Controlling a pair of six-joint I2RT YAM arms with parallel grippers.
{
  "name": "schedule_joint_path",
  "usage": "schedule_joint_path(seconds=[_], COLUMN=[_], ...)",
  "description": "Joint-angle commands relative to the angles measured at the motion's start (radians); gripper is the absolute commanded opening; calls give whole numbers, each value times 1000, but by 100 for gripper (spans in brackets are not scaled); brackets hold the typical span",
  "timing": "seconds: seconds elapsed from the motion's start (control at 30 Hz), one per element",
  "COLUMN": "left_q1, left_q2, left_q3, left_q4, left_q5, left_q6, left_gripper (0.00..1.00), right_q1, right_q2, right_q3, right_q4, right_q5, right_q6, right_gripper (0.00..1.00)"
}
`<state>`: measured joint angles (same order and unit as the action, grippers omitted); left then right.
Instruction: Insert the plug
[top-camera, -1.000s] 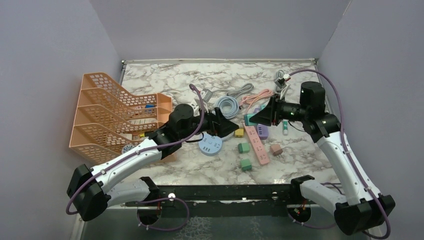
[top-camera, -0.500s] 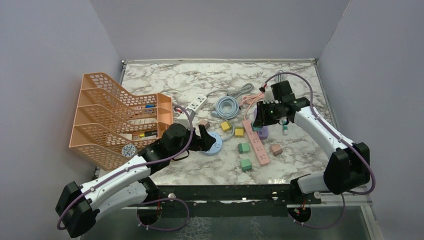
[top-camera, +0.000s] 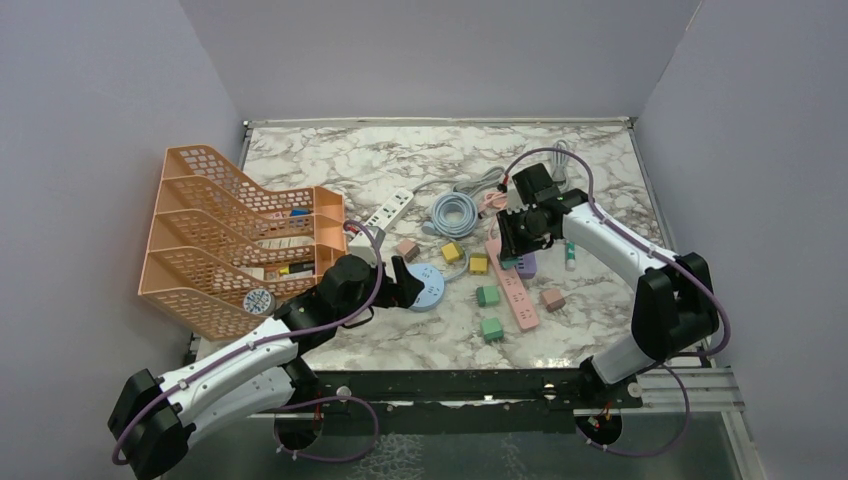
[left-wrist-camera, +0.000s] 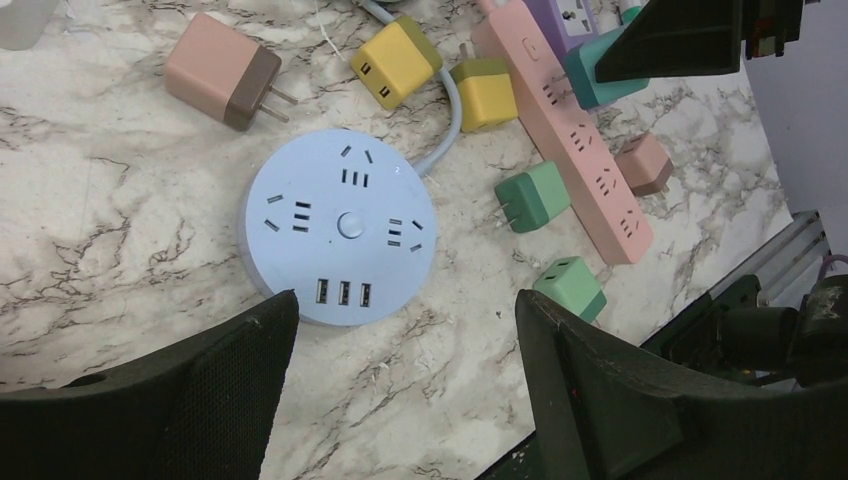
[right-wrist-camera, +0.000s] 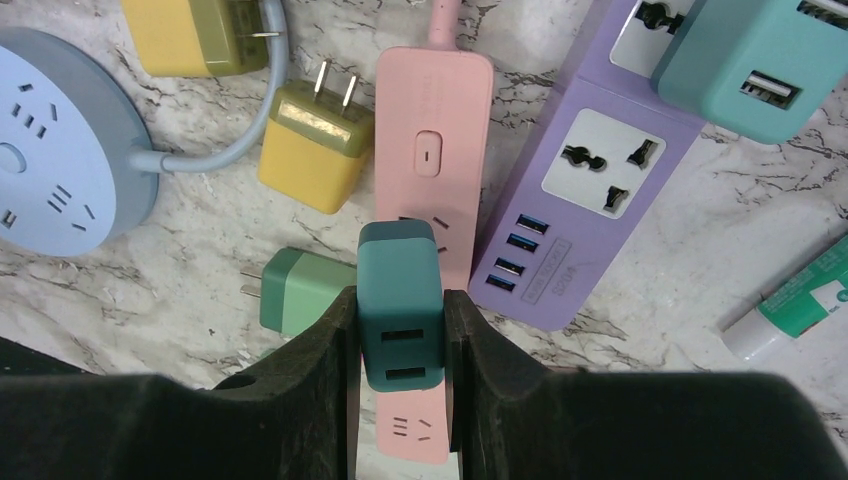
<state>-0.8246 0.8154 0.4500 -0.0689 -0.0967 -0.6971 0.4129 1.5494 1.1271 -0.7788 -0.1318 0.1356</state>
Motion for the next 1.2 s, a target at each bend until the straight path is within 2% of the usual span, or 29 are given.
schedule_joint_path(seconds=[0.0,0.6,1.03,1.17], left_q1=[2,2,3,2], left_q2=[-15,25,27,23], left_q3=[-7,7,13,19], left_q4=[30,52,45,29], left_q5=[-41,-39,-51,-68], left_q6=[29,40,39,38], left_gripper=[82,82,82,82], right_q1=[6,42,139,153], right_q2=[23,41,90,115], right_q3=[34,-12,-6,-21], right_q4=[-9,31,-29,-25], right_q5=[37,64,318,353], right_q6=[-8,26,155,202], right_gripper=[1,1,1,1])
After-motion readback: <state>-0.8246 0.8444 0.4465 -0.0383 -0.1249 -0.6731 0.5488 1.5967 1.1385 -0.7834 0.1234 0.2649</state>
